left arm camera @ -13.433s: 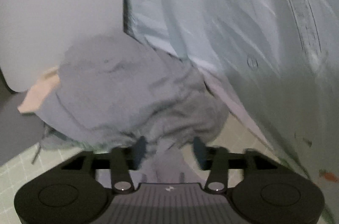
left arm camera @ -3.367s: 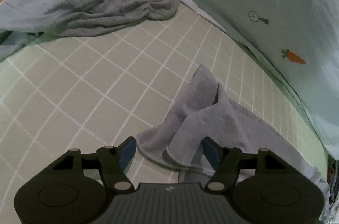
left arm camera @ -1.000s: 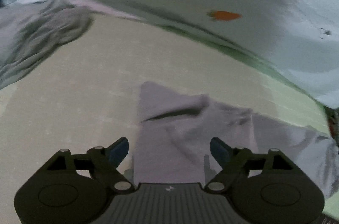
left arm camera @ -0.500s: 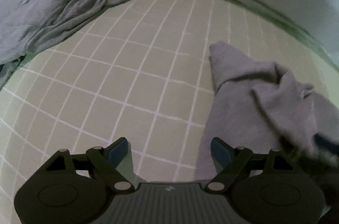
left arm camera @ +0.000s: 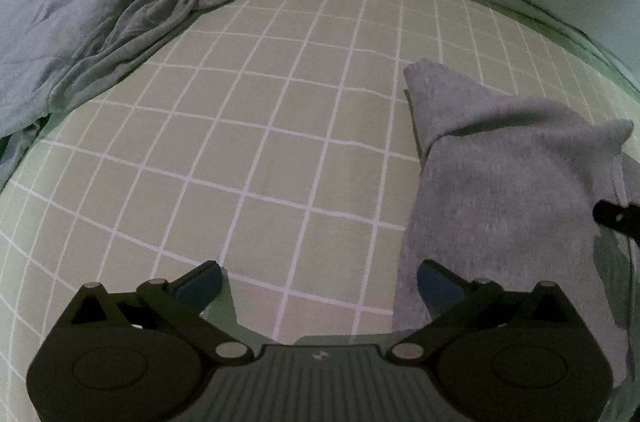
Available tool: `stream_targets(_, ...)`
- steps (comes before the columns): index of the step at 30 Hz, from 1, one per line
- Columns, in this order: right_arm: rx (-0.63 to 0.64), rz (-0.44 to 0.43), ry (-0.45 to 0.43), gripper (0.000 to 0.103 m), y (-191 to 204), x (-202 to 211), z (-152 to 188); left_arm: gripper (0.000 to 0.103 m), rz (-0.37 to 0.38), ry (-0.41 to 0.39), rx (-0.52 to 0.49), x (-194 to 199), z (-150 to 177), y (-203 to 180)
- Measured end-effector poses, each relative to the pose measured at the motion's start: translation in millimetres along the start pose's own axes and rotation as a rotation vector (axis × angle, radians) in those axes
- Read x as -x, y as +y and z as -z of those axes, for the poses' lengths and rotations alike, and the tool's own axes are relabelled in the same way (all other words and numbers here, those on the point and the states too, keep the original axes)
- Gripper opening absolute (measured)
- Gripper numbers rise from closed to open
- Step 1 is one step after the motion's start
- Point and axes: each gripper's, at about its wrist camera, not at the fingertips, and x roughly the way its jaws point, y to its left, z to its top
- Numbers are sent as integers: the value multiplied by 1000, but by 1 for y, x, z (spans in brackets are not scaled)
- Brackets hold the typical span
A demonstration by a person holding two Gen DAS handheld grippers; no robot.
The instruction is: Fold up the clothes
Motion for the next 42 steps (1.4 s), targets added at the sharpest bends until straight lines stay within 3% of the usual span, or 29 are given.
stream_targets(4, 0, 43, -5, 83, -15, 11, 1, 103, -16, 21, -21, 3, 0, -2)
stream_targets(8, -61, 60, 6, 100, -50, 38, 11, 103, -71, 5, -108, 18, 4, -15)
stream_targets(16, -261, 123, 23, 102, -143, 95, 63, 103, -41, -69, -193, 68, 25, -46)
stream_targets(23, -507, 67, 45, 102, -221, 119, 124, 103, -13, -129, -253, 117, 54, -88)
stream_targets(26, -544, 75, 57, 102, -249, 117, 133, 103, 10, -146, -247, 137, 69, -105)
stream_targets(35, -536, 117, 54, 103, -335, 112, 135, 103, 4, -157, -258, 166, 106, -177)
stream_targets(42, -532, 102, 0, 103, -389, 94, 109, 103, -43, -165, -231, 167, 116, -216)
